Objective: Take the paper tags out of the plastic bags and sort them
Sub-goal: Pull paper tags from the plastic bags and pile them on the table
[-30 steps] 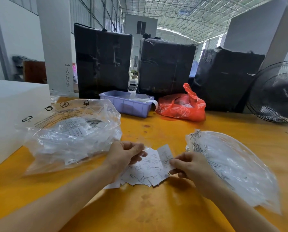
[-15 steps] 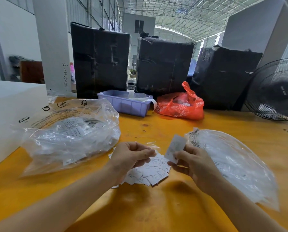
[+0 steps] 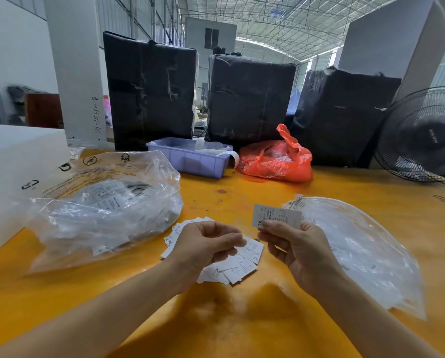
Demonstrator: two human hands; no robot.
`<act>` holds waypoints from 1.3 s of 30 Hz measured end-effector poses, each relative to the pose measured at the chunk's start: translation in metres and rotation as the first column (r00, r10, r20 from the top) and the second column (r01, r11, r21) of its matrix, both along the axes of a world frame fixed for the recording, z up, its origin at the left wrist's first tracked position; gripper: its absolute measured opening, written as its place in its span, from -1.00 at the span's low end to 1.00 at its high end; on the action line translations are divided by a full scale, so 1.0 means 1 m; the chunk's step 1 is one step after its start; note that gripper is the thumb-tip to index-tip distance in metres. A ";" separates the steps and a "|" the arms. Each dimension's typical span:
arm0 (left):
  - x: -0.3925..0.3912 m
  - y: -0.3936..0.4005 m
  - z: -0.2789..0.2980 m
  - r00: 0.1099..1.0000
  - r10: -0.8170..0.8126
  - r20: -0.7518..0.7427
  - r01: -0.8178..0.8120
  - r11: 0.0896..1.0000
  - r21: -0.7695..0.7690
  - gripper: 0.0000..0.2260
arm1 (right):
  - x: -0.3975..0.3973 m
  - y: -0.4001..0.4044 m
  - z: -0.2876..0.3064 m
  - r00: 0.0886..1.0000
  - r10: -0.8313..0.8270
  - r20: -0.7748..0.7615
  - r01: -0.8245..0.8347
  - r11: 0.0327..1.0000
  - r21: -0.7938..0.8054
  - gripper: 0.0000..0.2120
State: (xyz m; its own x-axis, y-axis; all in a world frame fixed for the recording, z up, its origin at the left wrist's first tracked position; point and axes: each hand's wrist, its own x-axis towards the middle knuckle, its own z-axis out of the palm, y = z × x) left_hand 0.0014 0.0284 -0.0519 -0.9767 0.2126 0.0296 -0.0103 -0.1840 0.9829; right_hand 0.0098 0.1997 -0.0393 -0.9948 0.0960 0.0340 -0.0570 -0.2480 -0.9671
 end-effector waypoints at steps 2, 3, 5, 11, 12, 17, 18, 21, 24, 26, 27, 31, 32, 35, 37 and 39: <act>0.000 -0.001 -0.001 1.000 0.002 -0.002 -0.002 1.000 -0.007 -0.88 | 0.000 0.000 -0.001 1.000 -0.005 -0.009 0.005 1.000 0.017 -0.74; 0.000 -0.001 -0.001 1.000 0.001 -0.002 -0.001 1.000 -0.008 -0.90 | 0.000 -0.001 -0.002 1.000 -0.006 -0.014 0.007 1.000 0.030 -0.80; 0.000 -0.001 -0.001 1.000 -0.004 -0.001 0.004 1.000 -0.011 -0.92 | 0.001 -0.002 -0.003 1.000 -0.006 -0.027 0.008 0.997 0.070 -0.86; 0.001 0.000 -0.001 1.000 -0.026 0.002 0.027 0.999 -0.029 -0.87 | 0.005 -0.006 -0.004 0.999 0.038 -0.039 -0.033 0.992 0.125 -0.88; 0.001 0.000 -0.001 1.000 -0.025 0.003 0.026 0.999 -0.031 -0.86 | 0.005 -0.006 -0.004 0.998 0.045 -0.044 -0.039 0.991 0.131 -0.88; 0.004 0.001 0.000 1.000 -0.023 0.007 0.024 0.999 -0.047 -0.73 | 0.008 -0.007 -0.004 0.990 0.054 -0.129 -0.023 0.972 0.233 -0.93; 0.004 0.001 0.000 1.000 -0.016 0.009 0.017 0.999 -0.045 -0.73 | 0.009 -0.008 -0.004 0.988 0.054 -0.147 -0.017 0.969 0.246 -0.93; 0.003 0.000 0.000 1.000 0.005 0.025 -0.004 0.999 -0.037 -0.76 | 0.010 -0.009 -0.002 0.980 0.022 -0.200 0.026 0.971 0.238 -0.93; 0.001 -0.001 -0.001 0.999 0.014 0.032 -0.012 0.999 -0.050 -0.77 | 0.010 -0.008 -0.001 0.972 -0.014 -0.236 0.068 0.972 0.223 -0.93; 0.002 0.000 -0.001 0.999 0.013 0.034 -0.011 0.998 -0.057 -0.76 | 0.011 -0.008 0.000 0.970 -0.021 -0.241 0.077 0.971 0.226 -0.92; 0.002 0.000 -0.001 0.999 0.010 0.033 -0.008 0.998 -0.060 -0.75 | 0.011 -0.008 0.000 0.970 -0.022 -0.243 0.079 0.971 0.226 -0.92; 0.003 0.000 0.000 1.000 -0.015 0.025 0.017 0.998 -0.063 -0.69 | 0.010 -0.008 -0.001 0.964 -0.031 -0.262 0.103 0.958 0.266 -0.92; 0.003 0.000 0.000 0.999 -0.023 0.025 0.024 0.998 -0.060 -0.69 | 0.010 -0.009 -0.002 0.964 -0.031 -0.264 0.106 0.956 0.275 -0.92; 0.003 0.000 -0.001 0.999 -0.039 0.021 0.040 0.997 -0.066 -0.73 | 0.010 -0.009 -0.004 0.967 -0.022 -0.253 0.102 0.945 0.310 -0.92; 0.003 0.000 -0.002 0.999 -0.046 0.017 0.048 0.996 -0.073 -0.75 | 0.010 -0.010 -0.005 0.968 -0.019 -0.250 0.105 0.936 0.335 -0.91; 0.003 0.000 -0.002 0.999 -0.050 0.014 0.050 0.996 -0.073 -0.74 | 0.010 -0.010 -0.006 0.966 -0.022 -0.256 0.116 0.926 0.359 -0.90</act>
State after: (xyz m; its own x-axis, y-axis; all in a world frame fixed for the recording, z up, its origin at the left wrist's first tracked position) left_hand 0.0043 0.0282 -0.0540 -0.9650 0.2623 0.0000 -0.0301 -0.1108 0.9934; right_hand 0.0196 0.1892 -0.0449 -0.9424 0.0979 0.3198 -0.3057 0.1356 -0.9424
